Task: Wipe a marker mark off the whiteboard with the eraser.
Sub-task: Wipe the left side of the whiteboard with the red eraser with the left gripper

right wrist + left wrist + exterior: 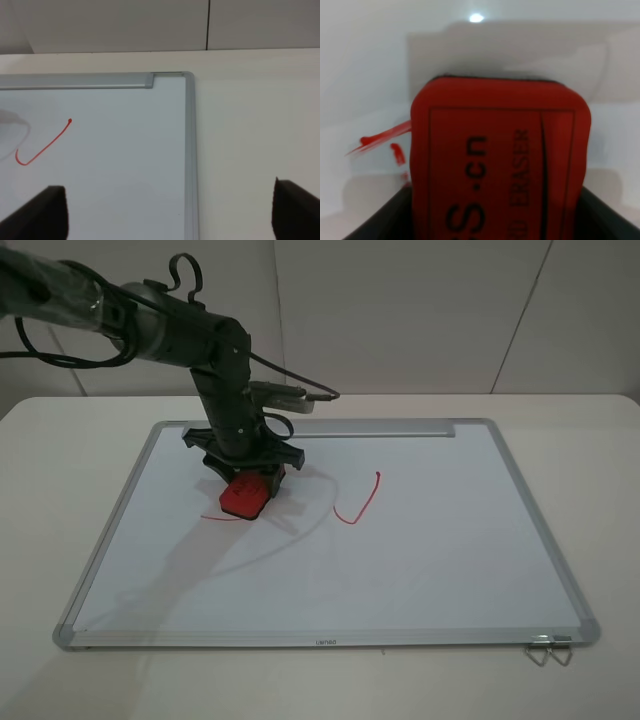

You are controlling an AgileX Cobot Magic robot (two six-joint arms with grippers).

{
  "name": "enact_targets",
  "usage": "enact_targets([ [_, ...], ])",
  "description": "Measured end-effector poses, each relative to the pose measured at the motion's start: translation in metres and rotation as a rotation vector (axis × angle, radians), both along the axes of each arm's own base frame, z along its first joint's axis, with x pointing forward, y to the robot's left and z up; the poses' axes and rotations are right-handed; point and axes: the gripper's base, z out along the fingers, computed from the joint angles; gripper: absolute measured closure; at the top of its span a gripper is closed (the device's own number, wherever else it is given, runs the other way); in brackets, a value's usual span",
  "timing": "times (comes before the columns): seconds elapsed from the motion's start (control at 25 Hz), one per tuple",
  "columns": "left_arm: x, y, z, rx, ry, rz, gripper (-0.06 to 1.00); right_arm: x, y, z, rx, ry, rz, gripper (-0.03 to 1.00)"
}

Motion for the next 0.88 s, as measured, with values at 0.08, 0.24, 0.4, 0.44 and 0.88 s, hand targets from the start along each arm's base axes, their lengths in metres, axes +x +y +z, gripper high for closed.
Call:
enact_targets([
  [0.08,0.001,0.006,0.000,0.016,0.015,0.008,0.37,0.000,0.000,0.000,0.000,0.000,0.000,0.24],
  [0.24,0.007,0.032,0.000,0.053,0.069,0.066,0.37,0.000,0.000,0.000,0.000,0.000,0.000,0.24],
  [0.4,0.012,0.060,0.001,0.136,0.097,0.074,0.37,0.000,0.000,0.000,0.000,0.000,0.000,0.24],
  [0.44,0.014,0.066,0.001,0.152,0.099,0.075,0.37,0.000,0.000,0.000,0.000,0.000,0.000,0.24],
  [0.88,0.011,0.053,0.001,0.130,0.085,0.029,0.37,0.000,0.000,0.000,0.000,0.000,0.000,0.24],
])
